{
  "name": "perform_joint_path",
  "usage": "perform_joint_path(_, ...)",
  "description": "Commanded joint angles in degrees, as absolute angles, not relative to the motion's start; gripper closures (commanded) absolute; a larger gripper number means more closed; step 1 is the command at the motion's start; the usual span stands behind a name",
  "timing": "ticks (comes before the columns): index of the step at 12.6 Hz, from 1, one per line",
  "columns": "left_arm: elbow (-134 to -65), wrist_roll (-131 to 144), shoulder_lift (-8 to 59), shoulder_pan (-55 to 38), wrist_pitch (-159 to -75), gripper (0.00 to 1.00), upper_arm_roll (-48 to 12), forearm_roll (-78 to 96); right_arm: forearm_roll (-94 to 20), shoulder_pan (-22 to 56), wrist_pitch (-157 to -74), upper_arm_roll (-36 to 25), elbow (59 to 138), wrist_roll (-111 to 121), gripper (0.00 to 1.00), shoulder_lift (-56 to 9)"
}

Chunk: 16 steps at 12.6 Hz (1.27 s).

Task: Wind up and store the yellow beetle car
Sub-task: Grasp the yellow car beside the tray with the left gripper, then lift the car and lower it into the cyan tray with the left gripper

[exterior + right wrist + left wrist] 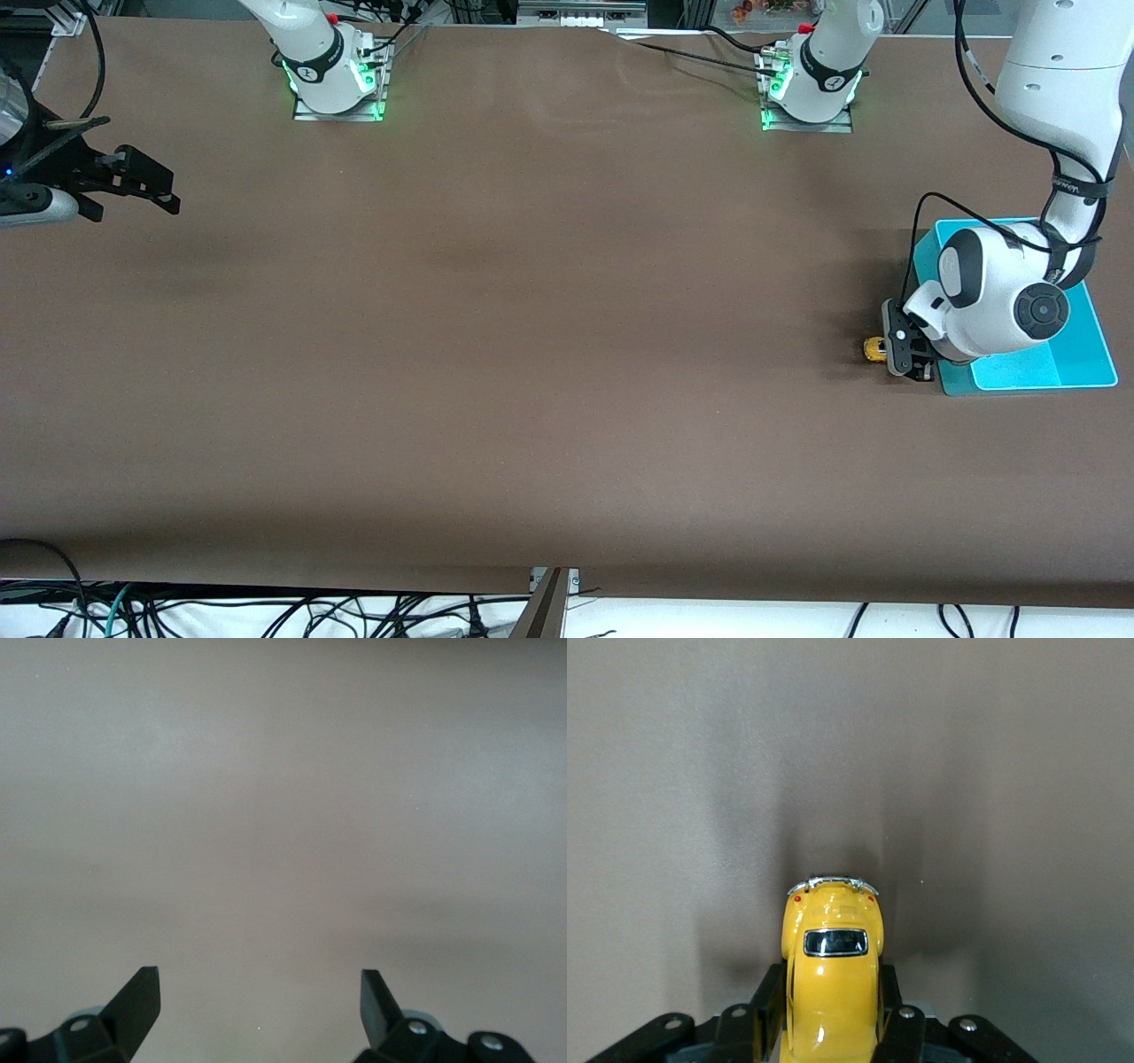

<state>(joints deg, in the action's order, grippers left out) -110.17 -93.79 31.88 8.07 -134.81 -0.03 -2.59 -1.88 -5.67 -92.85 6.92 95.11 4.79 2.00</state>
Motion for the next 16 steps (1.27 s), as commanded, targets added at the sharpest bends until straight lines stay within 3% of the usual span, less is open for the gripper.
perform_joint_path(1, -109.6, -94.6, 28.3, 8.1, -129.9, 0.79, -0.6, -3.2, -1.2, -5.7, -91.2, 6.9, 93.6, 4.5, 0.0, 1.5)
perform_joint_path(9, -94.3, -93.3, 24.3, 9.0, -96.4, 0.78, -2.5, -3.9, 0.6, -5.7, -91.1, 6.9, 93.6, 4.6, 0.0, 0.9)
perform_joint_path(12, -94.2, -99.0, 25.5, 12.8, -95.5, 0.78, 3.3, -5.3, 0.6, -5.7, -91.1, 6.9, 93.6, 4.6, 0.0, 0.9)
perform_joint_path(16, -94.5, -105.6, 30.3, 20.8, -102.5, 0.78, 3.4, -7.3, 0.6, -5.7, -91.1, 6.9, 93.6, 4.6, 0.0, 0.8)
